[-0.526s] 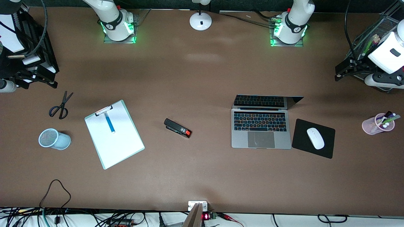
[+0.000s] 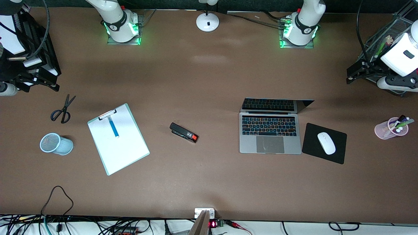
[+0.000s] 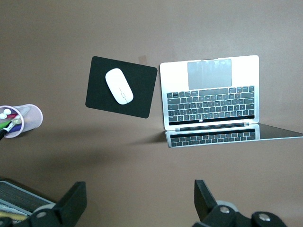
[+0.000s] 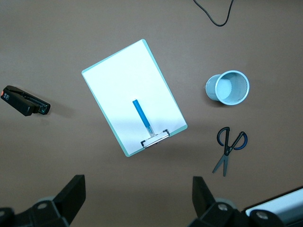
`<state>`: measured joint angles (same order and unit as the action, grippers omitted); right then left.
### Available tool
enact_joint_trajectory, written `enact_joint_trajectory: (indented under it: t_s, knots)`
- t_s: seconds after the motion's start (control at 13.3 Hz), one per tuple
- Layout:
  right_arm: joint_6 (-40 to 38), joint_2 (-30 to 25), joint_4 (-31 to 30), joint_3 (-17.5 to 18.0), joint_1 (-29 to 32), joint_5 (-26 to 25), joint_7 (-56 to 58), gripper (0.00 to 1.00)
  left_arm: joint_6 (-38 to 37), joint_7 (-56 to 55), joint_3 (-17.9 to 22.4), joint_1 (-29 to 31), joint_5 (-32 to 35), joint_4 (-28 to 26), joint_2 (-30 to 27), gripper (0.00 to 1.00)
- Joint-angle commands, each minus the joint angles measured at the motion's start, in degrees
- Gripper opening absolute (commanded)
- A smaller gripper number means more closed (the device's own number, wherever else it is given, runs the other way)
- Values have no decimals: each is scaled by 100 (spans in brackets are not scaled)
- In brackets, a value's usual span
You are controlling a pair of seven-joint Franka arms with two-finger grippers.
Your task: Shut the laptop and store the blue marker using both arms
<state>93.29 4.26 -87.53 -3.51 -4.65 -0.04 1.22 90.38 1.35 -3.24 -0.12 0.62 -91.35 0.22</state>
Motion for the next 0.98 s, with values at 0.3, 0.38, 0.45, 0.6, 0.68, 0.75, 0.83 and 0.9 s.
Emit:
enact_joint_trajectory:
  t_s: [0.3, 0.38, 0.45, 0.6, 0.68, 0.75, 0.83, 0.9]
  knots:
    - [-48, 794, -19, 26, 8, -75, 1144, 100, 41, 102, -63, 56, 44, -23, -57, 87]
    - [-22, 944, -19, 26, -10, -75, 1152, 100, 41, 180, -54, 56, 44, -23, -57, 68]
    - [22, 1076, -19, 26, -19, -75, 1152, 100, 41, 286, -54, 56, 52, -23, -48, 52]
    - [153, 1374, -27, 26, -71, -84, 1161, 100, 41, 295, -54, 56, 44, -23, -48, 27]
    - [319, 1489, -114, 26, -124, -75, 1161, 100, 32, 295, -54, 47, 44, -32, -48, 13]
    - [600, 1516, -315, 26, -185, -93, 1179, 100, 32, 295, -63, 47, 44, -23, -48, 9]
    - [907, 1499, -605, 26, -255, -101, 1205, 100, 23, 295, -54, 47, 44, -23, -39, 2]
    - [1171, 1482, -808, 26, -326, -154, 1205, 100, 6, 295, -63, 47, 35, -32, -39, 0]
